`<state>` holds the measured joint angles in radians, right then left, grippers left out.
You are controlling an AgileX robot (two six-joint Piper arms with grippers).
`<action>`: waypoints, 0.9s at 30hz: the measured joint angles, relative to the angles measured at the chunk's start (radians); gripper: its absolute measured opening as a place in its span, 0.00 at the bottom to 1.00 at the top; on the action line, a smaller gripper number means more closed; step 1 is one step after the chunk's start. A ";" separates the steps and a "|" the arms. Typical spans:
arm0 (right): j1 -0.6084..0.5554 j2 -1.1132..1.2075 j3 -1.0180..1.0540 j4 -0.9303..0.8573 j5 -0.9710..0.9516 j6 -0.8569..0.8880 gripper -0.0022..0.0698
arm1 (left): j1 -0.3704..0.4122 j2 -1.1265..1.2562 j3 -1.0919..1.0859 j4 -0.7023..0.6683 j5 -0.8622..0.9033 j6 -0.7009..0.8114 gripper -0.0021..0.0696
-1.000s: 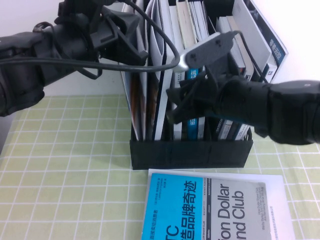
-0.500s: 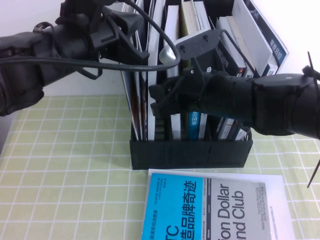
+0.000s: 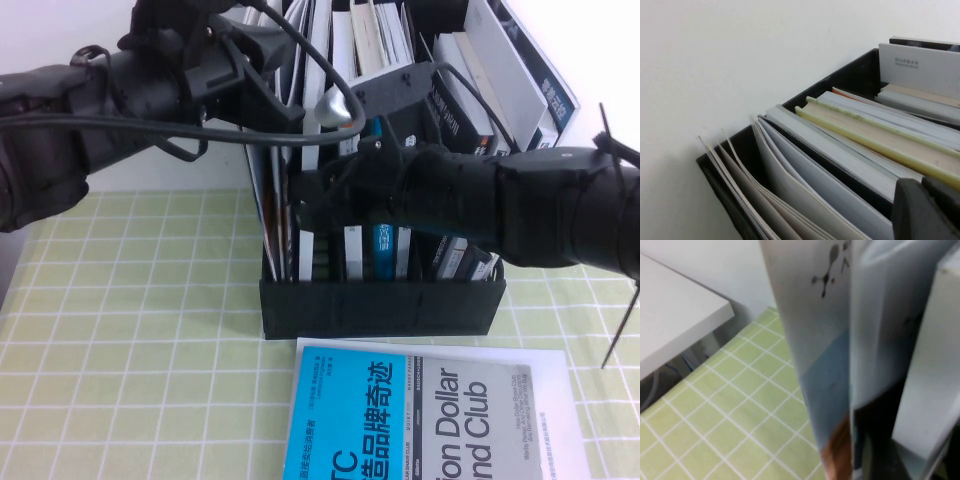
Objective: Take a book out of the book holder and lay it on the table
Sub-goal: Pick up the right side book from the book shelf
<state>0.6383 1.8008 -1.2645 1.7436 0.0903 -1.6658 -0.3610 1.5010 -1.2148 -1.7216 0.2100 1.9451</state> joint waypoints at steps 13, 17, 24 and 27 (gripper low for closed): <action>0.015 0.091 -0.144 -0.004 -0.058 0.037 0.39 | 0.000 0.000 0.000 0.000 -0.010 0.000 0.03; 0.015 0.098 -0.153 -0.004 -0.096 0.020 0.25 | 0.000 0.000 0.000 0.000 -0.029 0.000 0.03; 0.015 0.099 -0.157 -0.004 -0.153 0.016 0.22 | 0.000 0.000 0.000 0.000 -0.085 0.000 0.03; 0.015 0.099 -0.157 -0.004 -0.138 0.006 0.22 | 0.000 0.000 0.000 0.000 -0.087 0.000 0.03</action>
<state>0.6535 1.9003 -1.4212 1.7397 -0.0473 -1.6596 -0.3610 1.5010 -1.2148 -1.7216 0.1234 1.9451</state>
